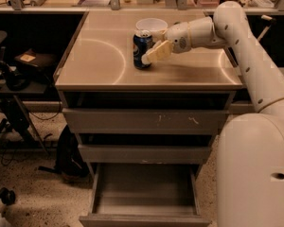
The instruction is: Place pepsi can into bottom drawer
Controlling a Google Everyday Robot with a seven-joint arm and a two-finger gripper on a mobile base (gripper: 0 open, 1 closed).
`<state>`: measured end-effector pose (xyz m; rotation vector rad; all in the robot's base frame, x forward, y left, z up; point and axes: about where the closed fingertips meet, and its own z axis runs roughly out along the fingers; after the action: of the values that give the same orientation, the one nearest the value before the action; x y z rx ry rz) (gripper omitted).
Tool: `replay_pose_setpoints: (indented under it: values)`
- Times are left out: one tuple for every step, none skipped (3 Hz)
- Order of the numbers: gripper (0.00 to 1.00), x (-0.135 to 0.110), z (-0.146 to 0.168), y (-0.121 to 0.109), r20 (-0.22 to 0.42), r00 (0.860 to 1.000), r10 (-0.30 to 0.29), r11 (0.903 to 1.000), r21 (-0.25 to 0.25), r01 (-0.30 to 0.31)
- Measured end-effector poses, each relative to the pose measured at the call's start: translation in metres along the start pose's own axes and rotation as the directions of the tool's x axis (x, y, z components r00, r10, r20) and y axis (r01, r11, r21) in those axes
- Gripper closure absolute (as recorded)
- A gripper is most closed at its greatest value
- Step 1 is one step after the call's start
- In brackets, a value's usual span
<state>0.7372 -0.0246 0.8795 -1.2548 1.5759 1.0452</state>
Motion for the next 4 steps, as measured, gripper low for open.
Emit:
replay_pose_setpoints:
  values:
    - [0.19, 0.0, 0.0, 0.0, 0.0, 1.0, 0.0, 1.0, 0.0, 0.0]
    - [0.42, 0.0, 0.0001, 0.0, 0.0, 1.0, 0.0, 1.0, 0.0, 0.0]
    - [0.65, 0.0, 0.0001, 0.0, 0.0, 1.0, 0.0, 1.0, 0.0, 0.0]
    - [0.88, 0.0, 0.0001, 0.0001, 0.0, 1.0, 0.0, 1.0, 0.0, 0.0]
